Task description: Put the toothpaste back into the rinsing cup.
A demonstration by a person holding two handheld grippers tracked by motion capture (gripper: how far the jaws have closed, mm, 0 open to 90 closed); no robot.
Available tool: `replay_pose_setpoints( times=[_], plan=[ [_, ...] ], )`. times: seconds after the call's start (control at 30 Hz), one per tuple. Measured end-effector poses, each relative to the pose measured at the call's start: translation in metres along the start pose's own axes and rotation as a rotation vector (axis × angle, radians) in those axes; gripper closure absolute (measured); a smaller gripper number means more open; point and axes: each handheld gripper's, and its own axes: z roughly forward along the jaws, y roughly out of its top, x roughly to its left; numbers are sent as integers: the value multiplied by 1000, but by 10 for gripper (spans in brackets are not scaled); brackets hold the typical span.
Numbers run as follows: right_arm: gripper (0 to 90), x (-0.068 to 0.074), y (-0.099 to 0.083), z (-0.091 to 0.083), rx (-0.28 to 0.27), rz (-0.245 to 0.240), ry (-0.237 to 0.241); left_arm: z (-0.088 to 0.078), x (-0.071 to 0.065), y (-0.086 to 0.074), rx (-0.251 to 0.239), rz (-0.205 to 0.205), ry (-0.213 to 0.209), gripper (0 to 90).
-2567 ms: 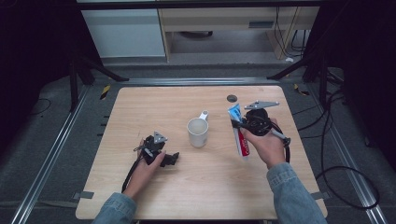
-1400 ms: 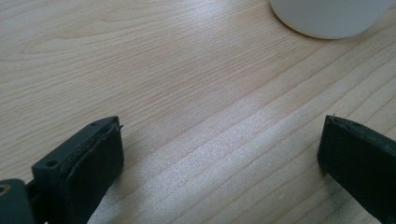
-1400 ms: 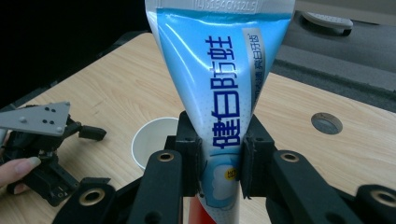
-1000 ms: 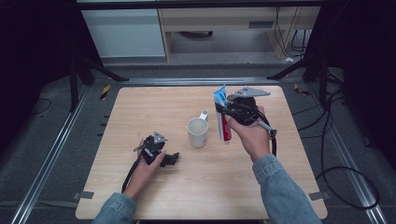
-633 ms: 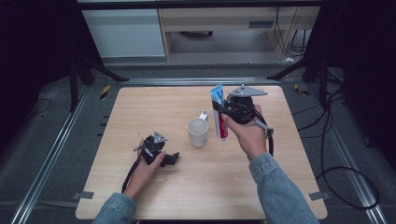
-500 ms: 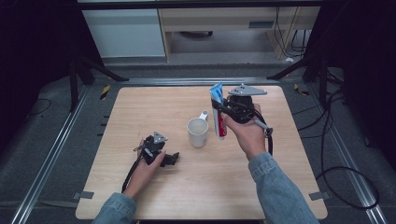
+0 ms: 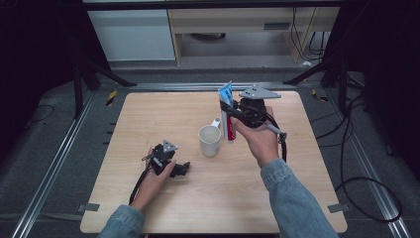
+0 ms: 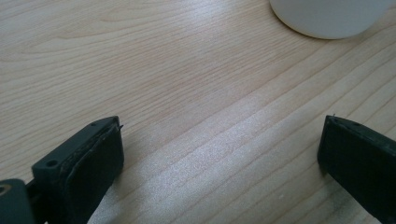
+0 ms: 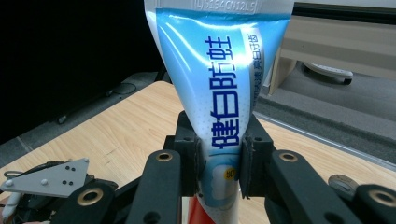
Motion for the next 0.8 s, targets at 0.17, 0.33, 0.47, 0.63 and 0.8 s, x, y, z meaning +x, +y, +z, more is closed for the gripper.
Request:
replay_pose_setpoints(
  times=[0.17, 0.33, 0.47, 0.63, 0.8],
  plan=[
    [730, 1, 2, 1, -9, 6, -2, 0, 0, 0, 0, 0, -1, 0],
    [730, 3, 6, 3, -18, 2, -7, 0, 0, 0, 1, 0, -1, 0],
    [730, 5, 8, 6, -18, -6, -10, 0, 0, 0, 2, 0, -1, 0],
    [730, 8, 12, 9, -46, -8, -13, 0, 0, 0, 2, 0, -1, 0],
    [729, 10, 15, 14, -67, -12, -14, 0, 0, 0, 1, 0, -1, 0]
  ],
)
